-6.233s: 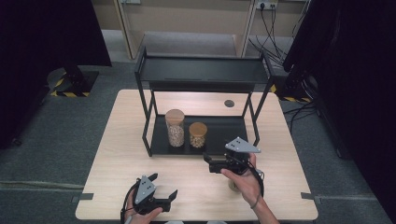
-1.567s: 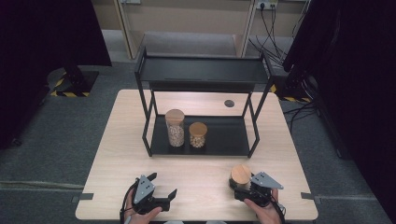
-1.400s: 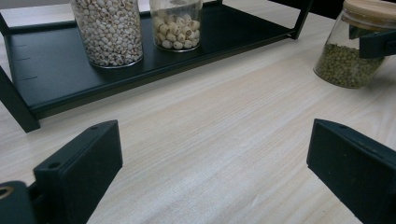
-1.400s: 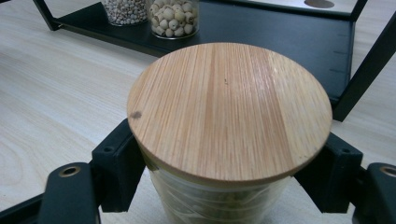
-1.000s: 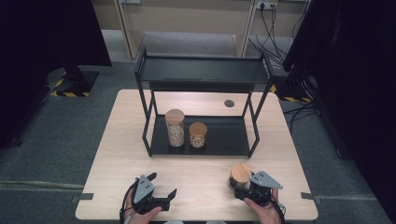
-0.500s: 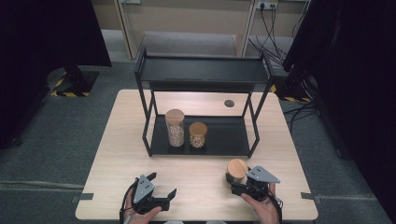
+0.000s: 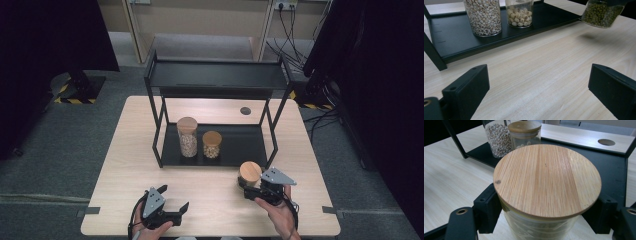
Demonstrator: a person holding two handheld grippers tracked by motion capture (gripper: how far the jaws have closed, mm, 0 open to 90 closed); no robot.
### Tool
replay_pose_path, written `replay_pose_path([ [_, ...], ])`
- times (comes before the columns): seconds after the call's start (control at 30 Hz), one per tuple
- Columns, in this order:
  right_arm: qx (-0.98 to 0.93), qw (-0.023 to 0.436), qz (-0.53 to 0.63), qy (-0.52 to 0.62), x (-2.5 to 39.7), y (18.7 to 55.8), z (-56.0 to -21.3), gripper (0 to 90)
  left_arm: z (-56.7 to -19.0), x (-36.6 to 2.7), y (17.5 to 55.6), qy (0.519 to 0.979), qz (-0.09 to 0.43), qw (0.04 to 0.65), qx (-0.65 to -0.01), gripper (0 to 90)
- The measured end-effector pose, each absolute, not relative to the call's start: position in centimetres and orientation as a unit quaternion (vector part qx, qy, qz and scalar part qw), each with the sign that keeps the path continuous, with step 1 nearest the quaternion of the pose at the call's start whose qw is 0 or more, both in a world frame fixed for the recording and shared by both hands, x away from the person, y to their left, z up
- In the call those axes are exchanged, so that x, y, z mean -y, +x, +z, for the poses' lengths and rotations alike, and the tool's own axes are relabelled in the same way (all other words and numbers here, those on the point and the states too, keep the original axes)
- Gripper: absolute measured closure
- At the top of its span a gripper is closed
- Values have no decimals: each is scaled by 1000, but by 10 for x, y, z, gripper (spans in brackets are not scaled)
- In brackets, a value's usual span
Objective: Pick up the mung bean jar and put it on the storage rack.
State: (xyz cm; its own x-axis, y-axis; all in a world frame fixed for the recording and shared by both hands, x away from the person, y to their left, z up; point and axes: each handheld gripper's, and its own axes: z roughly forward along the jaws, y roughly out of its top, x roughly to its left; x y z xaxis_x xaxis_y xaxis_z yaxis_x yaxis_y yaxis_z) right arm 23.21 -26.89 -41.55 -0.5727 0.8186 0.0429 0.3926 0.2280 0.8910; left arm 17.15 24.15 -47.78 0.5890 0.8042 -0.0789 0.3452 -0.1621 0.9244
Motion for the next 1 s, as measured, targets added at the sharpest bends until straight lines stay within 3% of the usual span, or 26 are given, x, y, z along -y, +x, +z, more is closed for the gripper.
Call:
replay_pose_path([
  [1.0,-756,235,460,403,235,285,-402,254,-477,-243,172,726,224,516,-395,29],
])
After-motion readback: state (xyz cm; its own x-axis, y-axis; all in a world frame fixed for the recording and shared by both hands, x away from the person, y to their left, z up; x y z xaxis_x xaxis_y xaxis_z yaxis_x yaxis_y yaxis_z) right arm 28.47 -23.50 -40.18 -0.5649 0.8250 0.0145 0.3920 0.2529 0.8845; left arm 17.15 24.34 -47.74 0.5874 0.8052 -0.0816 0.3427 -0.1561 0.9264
